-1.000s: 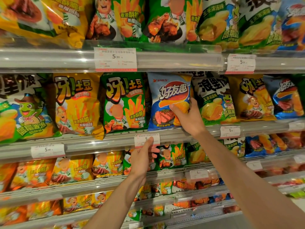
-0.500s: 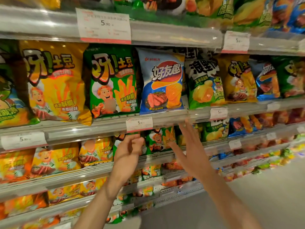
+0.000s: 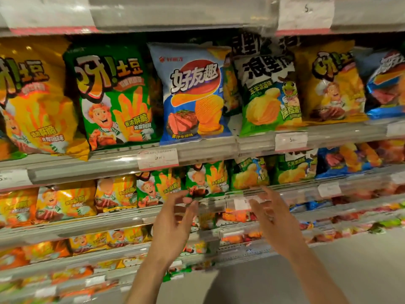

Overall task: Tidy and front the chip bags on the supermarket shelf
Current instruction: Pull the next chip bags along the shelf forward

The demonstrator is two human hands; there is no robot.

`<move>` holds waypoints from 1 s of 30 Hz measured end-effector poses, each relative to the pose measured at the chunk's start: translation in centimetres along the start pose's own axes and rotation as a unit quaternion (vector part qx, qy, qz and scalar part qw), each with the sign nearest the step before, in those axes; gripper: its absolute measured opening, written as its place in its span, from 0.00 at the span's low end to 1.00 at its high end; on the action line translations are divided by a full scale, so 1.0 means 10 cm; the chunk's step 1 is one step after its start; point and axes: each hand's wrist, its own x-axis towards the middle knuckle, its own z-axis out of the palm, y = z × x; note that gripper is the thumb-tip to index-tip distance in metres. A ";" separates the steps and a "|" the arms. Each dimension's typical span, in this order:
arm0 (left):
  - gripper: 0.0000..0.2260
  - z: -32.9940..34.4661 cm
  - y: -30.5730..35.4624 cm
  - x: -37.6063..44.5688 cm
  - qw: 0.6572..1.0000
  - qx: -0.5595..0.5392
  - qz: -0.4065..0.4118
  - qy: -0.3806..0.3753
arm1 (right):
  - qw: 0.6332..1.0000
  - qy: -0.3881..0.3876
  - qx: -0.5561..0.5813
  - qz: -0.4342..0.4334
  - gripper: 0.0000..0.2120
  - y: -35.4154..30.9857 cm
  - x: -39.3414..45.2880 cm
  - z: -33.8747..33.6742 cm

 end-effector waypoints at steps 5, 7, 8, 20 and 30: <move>0.07 0.88 0.39 0.08 0.999 -0.001 -0.014 0.041 | 0.996 -0.024 0.090 0.011 0.41 0.65 0.34 -0.60; 0.06 1.25 0.54 0.08 0.998 -0.012 -0.018 0.051 | 0.996 -0.025 0.090 0.003 0.33 0.85 0.42 -0.86; 0.07 1.42 0.62 0.08 0.998 -0.018 -0.019 0.050 | 0.996 -0.026 0.087 -0.001 0.32 0.93 0.46 -0.99; 0.07 2.41 1.28 0.34 0.994 -0.063 -0.070 0.060 | 0.995 0.023 0.090 0.021 0.26 1.46 0.83 -1.77; 0.14 2.48 1.50 0.62 0.939 -0.292 -0.165 0.078 | 0.968 0.175 -0.006 -0.180 0.15 1.00 1.25 -2.04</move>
